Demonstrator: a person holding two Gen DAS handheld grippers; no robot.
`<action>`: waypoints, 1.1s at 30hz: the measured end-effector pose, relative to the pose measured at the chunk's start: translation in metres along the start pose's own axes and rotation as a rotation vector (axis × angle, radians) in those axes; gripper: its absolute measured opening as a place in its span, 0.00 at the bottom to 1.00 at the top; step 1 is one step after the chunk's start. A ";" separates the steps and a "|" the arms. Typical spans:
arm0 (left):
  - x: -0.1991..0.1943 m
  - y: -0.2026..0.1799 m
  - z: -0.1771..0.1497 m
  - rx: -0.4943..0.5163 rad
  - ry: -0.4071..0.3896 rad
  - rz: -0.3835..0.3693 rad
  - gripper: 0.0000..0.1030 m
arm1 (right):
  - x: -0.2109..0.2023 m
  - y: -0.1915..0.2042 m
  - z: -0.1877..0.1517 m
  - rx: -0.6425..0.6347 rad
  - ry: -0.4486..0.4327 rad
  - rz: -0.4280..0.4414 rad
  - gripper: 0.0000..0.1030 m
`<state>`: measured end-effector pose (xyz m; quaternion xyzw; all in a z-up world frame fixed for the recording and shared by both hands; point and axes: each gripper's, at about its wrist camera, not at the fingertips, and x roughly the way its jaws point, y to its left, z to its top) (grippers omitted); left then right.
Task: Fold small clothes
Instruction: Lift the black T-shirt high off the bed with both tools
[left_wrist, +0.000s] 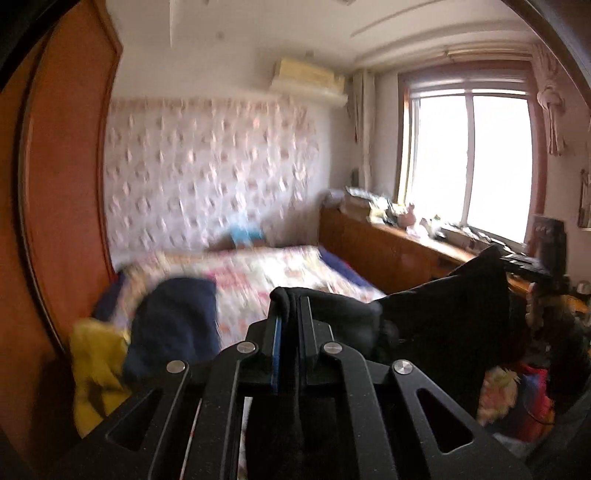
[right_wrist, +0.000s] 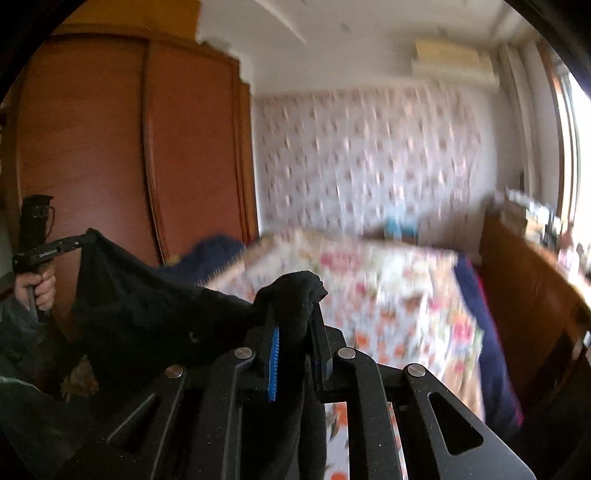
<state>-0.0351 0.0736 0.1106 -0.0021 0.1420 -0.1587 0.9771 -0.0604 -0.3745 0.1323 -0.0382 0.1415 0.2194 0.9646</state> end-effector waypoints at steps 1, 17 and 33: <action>-0.004 0.000 0.013 0.016 -0.024 0.017 0.07 | -0.011 0.002 0.014 -0.019 -0.034 -0.009 0.13; -0.058 0.022 0.107 0.080 -0.300 0.116 0.07 | -0.123 0.022 0.145 -0.180 -0.293 -0.185 0.13; -0.019 0.008 0.107 0.097 -0.285 0.136 0.07 | -0.099 0.055 0.132 -0.206 -0.218 -0.300 0.13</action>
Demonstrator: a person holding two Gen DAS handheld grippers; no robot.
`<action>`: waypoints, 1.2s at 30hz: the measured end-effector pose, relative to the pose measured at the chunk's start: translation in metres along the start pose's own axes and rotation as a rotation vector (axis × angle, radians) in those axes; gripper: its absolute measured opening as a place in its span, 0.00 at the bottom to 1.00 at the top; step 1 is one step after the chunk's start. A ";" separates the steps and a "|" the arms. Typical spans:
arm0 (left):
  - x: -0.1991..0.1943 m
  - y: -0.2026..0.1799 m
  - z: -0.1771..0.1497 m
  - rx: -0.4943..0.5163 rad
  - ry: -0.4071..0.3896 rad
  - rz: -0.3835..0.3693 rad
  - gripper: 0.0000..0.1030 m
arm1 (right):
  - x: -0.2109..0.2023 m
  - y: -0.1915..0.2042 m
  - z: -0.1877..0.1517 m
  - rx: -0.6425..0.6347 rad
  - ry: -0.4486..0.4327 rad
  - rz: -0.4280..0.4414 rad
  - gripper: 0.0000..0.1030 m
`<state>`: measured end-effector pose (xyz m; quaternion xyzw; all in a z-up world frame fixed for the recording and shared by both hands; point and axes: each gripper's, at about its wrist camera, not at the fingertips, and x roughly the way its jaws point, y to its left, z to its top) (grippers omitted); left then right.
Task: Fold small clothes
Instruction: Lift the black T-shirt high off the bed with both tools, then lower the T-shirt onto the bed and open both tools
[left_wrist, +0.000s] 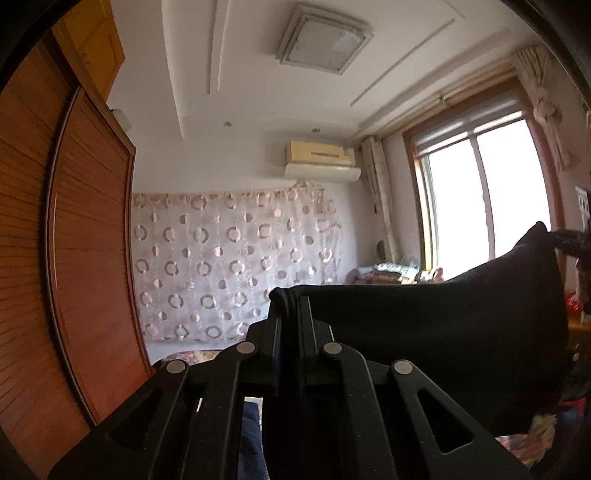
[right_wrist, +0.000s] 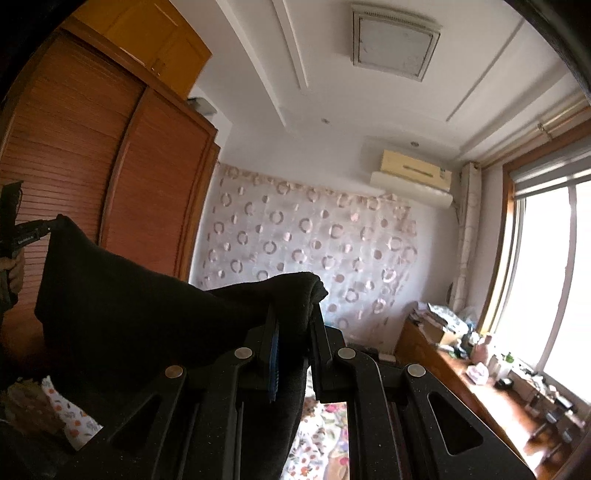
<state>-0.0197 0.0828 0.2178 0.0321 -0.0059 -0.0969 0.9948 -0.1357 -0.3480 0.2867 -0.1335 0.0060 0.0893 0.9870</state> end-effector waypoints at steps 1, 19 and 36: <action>0.011 -0.002 -0.005 0.010 0.013 0.006 0.07 | 0.008 -0.001 -0.002 0.005 0.016 -0.006 0.13; 0.291 -0.038 -0.204 0.034 0.481 0.002 0.07 | 0.293 0.001 -0.179 0.184 0.484 0.011 0.13; 0.367 -0.042 -0.246 0.013 0.690 -0.007 0.11 | 0.386 -0.038 -0.197 0.287 0.700 0.063 0.13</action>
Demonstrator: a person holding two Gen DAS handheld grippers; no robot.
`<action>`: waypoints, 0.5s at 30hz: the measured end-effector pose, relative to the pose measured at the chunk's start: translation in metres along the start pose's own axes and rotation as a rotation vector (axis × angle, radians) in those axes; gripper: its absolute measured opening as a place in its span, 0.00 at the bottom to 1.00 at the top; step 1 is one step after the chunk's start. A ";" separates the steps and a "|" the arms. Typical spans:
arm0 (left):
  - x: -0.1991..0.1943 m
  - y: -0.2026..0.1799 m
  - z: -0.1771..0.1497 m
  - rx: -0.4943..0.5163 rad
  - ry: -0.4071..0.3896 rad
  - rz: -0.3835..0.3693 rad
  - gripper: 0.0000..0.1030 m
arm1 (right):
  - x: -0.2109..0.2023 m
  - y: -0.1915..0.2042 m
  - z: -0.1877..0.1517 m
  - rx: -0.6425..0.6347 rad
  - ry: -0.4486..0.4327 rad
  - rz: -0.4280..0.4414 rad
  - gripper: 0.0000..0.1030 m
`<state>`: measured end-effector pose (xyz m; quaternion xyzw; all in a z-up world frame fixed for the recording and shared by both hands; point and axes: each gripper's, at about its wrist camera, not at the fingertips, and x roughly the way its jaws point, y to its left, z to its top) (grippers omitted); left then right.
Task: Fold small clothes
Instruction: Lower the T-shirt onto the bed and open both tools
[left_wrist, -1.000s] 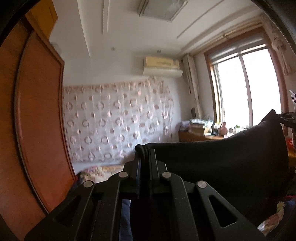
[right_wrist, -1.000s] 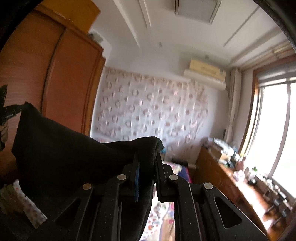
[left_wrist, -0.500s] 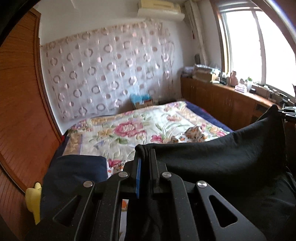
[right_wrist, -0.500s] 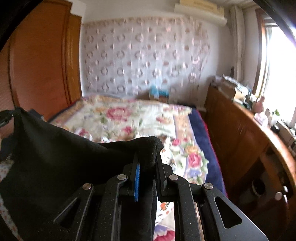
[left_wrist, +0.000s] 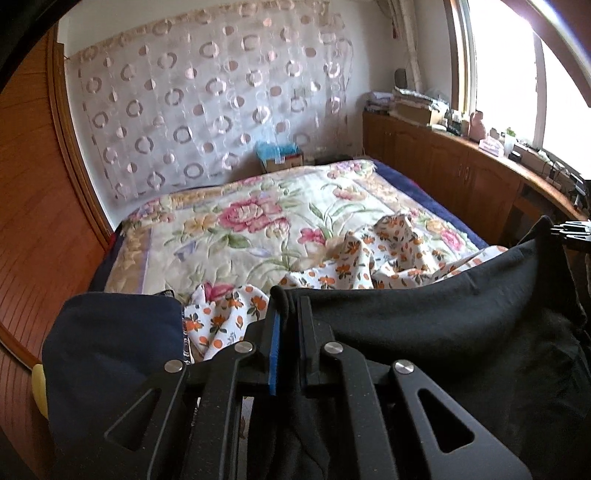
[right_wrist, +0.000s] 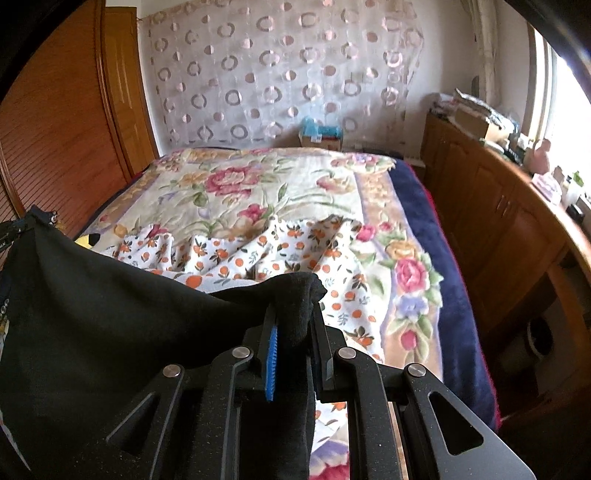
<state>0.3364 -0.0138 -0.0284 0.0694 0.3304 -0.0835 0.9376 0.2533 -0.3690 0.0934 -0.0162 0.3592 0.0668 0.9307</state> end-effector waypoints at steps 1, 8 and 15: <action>0.001 0.001 0.000 -0.001 0.008 0.010 0.11 | 0.001 0.000 0.000 0.001 0.007 -0.003 0.14; -0.025 0.003 -0.012 -0.031 -0.023 -0.045 0.54 | -0.016 -0.001 -0.007 0.009 0.002 0.007 0.54; -0.054 -0.011 -0.064 -0.053 -0.010 -0.075 0.73 | -0.058 0.005 -0.064 0.033 0.006 0.033 0.57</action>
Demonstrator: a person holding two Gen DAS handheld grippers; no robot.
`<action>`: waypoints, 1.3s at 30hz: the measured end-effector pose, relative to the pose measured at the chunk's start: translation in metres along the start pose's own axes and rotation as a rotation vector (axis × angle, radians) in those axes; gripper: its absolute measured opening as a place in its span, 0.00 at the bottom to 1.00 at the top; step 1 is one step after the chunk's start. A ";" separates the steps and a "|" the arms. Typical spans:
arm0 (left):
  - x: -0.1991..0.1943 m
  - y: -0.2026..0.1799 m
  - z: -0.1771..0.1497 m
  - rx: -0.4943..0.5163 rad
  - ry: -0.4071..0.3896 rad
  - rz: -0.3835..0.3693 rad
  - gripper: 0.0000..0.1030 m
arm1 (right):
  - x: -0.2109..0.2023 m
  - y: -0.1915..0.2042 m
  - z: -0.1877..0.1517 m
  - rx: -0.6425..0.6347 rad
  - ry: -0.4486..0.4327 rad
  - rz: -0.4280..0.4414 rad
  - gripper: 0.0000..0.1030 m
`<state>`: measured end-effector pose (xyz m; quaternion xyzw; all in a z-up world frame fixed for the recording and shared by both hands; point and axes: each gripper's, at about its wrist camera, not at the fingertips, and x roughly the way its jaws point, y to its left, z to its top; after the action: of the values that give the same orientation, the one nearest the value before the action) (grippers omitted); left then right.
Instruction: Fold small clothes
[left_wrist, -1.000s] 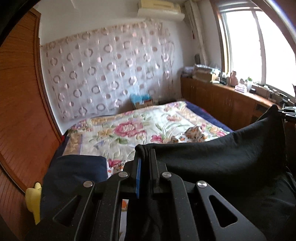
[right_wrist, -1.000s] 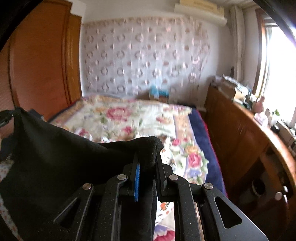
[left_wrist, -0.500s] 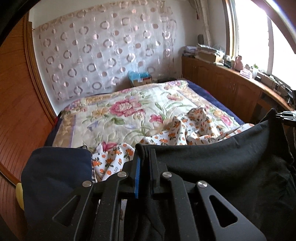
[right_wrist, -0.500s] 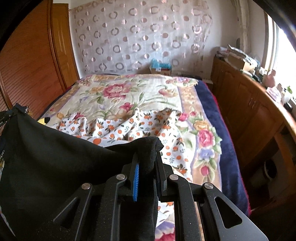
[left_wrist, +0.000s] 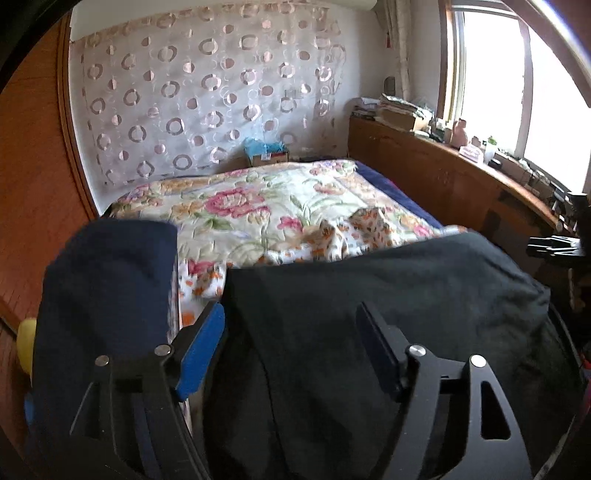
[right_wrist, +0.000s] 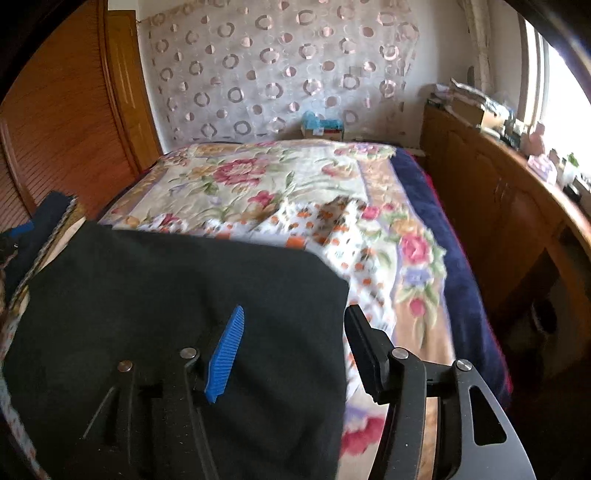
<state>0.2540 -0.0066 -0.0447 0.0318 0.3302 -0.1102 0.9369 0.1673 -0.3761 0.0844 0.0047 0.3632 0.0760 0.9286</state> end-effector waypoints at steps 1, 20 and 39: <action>-0.001 -0.003 -0.009 -0.001 0.013 0.008 0.73 | -0.007 0.001 -0.010 0.007 0.006 0.008 0.57; -0.015 -0.023 -0.077 -0.054 0.122 -0.017 0.73 | -0.055 0.001 -0.075 0.134 0.102 -0.003 0.57; 0.000 -0.016 -0.093 -0.118 0.202 0.039 0.73 | -0.027 0.022 -0.066 0.087 0.057 -0.082 0.61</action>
<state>0.1935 -0.0097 -0.1167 -0.0062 0.4284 -0.0687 0.9010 0.1003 -0.3613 0.0558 0.0283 0.3924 0.0223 0.9191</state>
